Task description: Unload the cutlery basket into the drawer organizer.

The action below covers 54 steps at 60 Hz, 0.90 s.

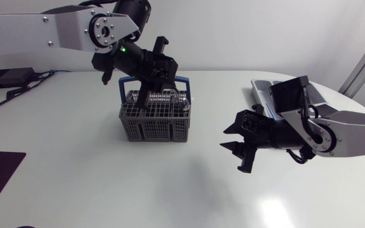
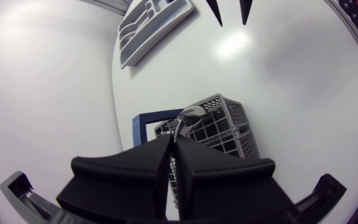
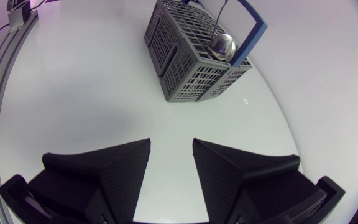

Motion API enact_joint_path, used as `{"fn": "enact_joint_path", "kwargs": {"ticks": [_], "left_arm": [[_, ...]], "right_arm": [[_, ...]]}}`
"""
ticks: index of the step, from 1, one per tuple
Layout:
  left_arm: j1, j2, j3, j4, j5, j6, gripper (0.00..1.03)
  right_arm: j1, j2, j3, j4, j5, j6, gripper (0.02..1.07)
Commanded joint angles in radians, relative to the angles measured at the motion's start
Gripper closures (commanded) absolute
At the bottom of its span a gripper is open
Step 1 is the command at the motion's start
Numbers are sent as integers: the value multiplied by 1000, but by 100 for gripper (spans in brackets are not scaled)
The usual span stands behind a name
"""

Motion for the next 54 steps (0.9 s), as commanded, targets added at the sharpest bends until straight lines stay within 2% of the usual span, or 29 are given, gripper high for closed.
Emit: {"fn": "enact_joint_path", "kwargs": {"ticks": [1,29,54], "left_arm": [[7,-44,-18,-14,2,-5,98],[4,-158,-58,-54,-36,-56,98],[-93,-241,-117,-81,-79,-344,98]], "right_arm": [[9,-21,-27,4,4,29,54],[7,-62,-51,4,8,30,54],[-6,-143,-90,6,8,61,54]]}}
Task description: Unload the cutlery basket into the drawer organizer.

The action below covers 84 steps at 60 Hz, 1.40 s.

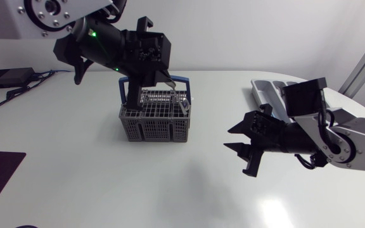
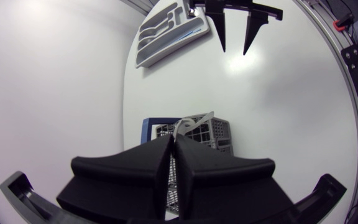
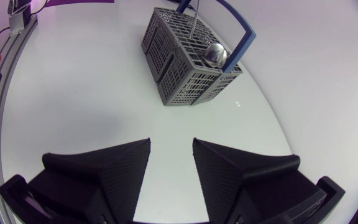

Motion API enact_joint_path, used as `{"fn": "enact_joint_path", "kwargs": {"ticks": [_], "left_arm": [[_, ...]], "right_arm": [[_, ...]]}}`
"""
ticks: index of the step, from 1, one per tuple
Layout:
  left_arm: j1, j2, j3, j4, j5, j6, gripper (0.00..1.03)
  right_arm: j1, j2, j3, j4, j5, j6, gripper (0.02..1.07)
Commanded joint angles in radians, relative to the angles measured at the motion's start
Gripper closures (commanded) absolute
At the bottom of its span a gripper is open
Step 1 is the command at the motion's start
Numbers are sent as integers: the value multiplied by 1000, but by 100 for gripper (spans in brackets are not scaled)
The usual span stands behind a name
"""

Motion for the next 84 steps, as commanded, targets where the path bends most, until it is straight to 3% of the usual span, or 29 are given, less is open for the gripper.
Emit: {"fn": "enact_joint_path", "kwargs": {"ticks": [1,13,49,61,84], "left_arm": [[-20,-16,-23,-14,-7,-91,98],[-80,-8,-48,-22,-13,-231,98],[-190,148,38,-13,-1,-841,98],[-188,216,87,-17,53,-1051,98],[-228,239,113,-24,61,-1272,98]], "right_arm": [[-5,-28,-34,6,4,38,54],[-5,-66,-56,9,4,64,54],[58,-236,-91,-14,58,180,54],[117,-256,-97,-2,141,211,54],[179,-238,-99,55,257,255,55]]}}
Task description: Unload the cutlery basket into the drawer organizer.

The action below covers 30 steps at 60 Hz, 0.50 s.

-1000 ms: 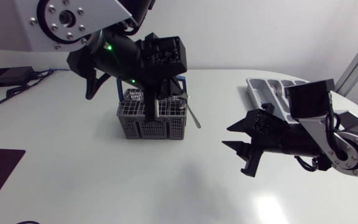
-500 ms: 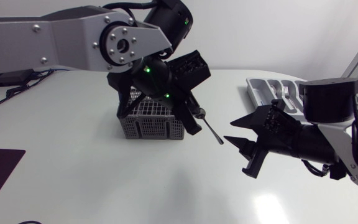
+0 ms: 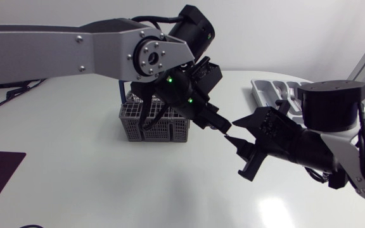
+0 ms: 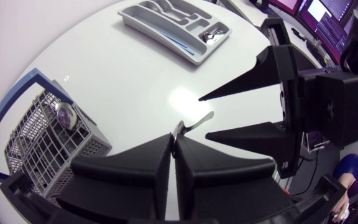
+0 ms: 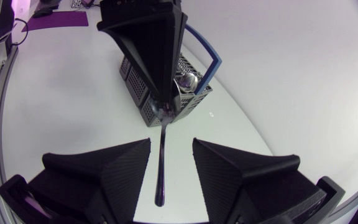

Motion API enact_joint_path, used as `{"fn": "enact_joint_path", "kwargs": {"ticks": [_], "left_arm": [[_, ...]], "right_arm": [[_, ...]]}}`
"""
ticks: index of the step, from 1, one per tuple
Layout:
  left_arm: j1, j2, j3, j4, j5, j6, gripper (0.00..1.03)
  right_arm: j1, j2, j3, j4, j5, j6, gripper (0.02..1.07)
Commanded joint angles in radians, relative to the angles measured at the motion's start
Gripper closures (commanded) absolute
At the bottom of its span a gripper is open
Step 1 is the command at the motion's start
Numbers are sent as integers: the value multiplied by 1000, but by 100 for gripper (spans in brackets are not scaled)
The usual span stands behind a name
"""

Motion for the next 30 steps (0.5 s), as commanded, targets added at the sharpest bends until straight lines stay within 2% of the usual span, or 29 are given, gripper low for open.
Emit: {"fn": "enact_joint_path", "kwargs": {"ticks": [1,15,19,26,30], "left_arm": [[-3,15,54,-10,11,-72,98],[3,28,83,-42,54,-130,98],[-1,41,90,-56,70,-130,98],[-3,51,90,-64,85,-131,98],[-3,53,90,-67,91,-131,98]], "right_arm": [[8,14,-26,20,22,31,55],[8,33,-12,22,38,34,57],[10,40,-7,23,42,34,62],[13,55,-4,37,64,33,63],[16,66,-4,45,68,31,69]]}}
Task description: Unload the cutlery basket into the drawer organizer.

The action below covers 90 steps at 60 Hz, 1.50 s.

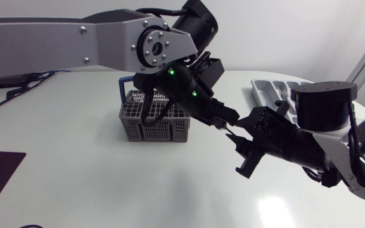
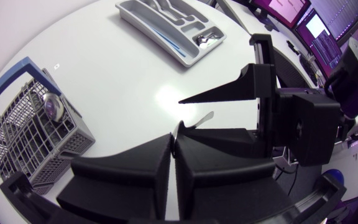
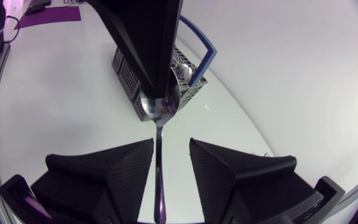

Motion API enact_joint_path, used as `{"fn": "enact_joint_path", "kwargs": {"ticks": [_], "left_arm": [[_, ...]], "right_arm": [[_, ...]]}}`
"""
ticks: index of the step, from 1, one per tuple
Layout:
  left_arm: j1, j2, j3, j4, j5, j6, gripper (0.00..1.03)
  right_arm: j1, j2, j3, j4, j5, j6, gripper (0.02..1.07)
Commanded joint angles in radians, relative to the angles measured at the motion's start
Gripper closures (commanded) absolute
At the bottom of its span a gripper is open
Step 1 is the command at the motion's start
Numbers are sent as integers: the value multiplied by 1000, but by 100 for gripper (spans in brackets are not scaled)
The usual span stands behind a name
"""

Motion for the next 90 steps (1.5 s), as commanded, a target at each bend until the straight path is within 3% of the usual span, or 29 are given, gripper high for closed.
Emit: {"fn": "enact_joint_path", "kwargs": {"ticks": [1,6,19,28,48,57,66,71,90], "left_arm": [[-2,26,29,-14,12,-27,98],[0,25,31,-14,12,-27,98],[-3,31,34,-17,23,-29,98],[-2,32,34,-18,25,-30,97],[7,34,41,-17,32,-42,87],[18,26,55,-15,35,-48,70],[47,11,90,-12,54,-56,37],[69,9,119,-12,60,-56,26],[198,9,187,-18,61,47,23]], "right_arm": [[11,24,-4,20,10,20,70],[19,28,-3,22,21,19,72],[34,32,0,23,43,14,95],[40,34,-1,17,47,13,101],[34,46,0,-1,41,16,101],[34,48,-1,-16,32,16,101],[25,49,0,-46,-5,16,101],[10,55,0,-56,-26,10,101],[-176,80,28,-141,-234,-75,101]]}}
